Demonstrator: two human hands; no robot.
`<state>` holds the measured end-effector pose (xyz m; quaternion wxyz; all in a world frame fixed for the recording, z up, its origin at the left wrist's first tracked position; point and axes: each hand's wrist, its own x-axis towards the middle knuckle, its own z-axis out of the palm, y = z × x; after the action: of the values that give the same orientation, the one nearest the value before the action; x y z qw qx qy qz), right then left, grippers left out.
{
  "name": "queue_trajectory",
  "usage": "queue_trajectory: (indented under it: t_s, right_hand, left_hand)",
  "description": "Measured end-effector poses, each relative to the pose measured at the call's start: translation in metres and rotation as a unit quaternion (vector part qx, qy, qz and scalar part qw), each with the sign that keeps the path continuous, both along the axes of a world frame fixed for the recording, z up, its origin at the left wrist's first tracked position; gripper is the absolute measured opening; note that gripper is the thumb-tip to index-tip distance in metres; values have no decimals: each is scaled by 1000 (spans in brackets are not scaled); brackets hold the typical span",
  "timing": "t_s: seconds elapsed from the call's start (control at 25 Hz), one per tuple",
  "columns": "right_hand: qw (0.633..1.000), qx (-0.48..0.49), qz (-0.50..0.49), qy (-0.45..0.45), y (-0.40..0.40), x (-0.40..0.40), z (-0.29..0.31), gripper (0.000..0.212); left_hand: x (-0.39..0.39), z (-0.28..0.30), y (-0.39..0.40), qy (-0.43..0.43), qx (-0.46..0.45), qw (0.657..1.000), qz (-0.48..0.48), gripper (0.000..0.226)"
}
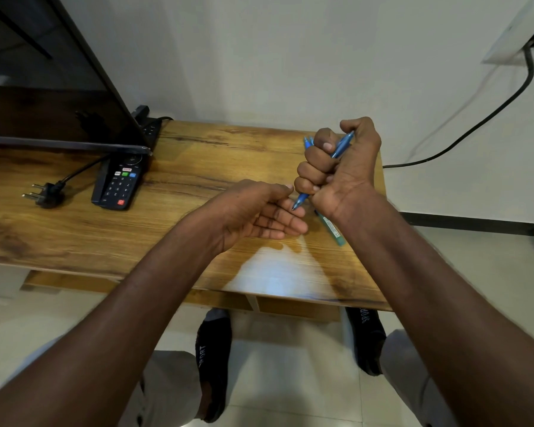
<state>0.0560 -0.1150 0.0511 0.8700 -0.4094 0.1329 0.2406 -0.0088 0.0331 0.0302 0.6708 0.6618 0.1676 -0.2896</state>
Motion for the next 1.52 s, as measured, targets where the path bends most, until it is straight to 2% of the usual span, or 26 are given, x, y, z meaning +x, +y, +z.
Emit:
queue_trajectory:
  t_s: [0.12, 0.28, 0.44, 0.6, 0.72, 0.92, 1.08, 1.2, 1.36, 1.52]
  right_hand:
    - [1000, 9, 10, 5, 0, 1, 1, 54]
    - [1000, 11, -2, -7, 2, 1, 2, 48]
    - [1000, 15, -8, 5, 2, 0, 1, 54]
    - [1000, 25, -11, -3, 2, 2, 2, 47]
    - [1000, 26, 3, 14, 1, 1, 1, 55]
    - [1000, 27, -13, 2, 1, 1, 3, 47]
    - [999, 26, -5, 18, 0, -1, 5, 55]
    - [999, 33, -37, 16, 1, 0, 5, 47]
    - [998, 36, -35, 25, 1, -1, 4, 52]
    - [997, 50, -49, 22, -1, 2, 3, 47]
  left_hand:
    - [0, 1, 1, 0, 0, 1000, -2, 45]
    - [0, 2, 1, -2, -4, 1000, 5, 44]
    - [0, 4, 1, -2, -3, 1000, 4, 44]
    - [0, 5, -1, -2, -7, 1000, 14, 44]
    - [-1, 5, -1, -3, -8, 1000, 14, 44]
    - [-1, 6, -1, -4, -14, 1000, 20, 44]
    - [-1, 6, 0, -4, -20, 1000, 22, 43]
    - [0, 6, -1, -3, -21, 1000, 23, 43]
    - [0, 5, -1, -5, -8, 1000, 13, 43]
    - [0, 5, -1, -6, -6, 1000, 9, 43]
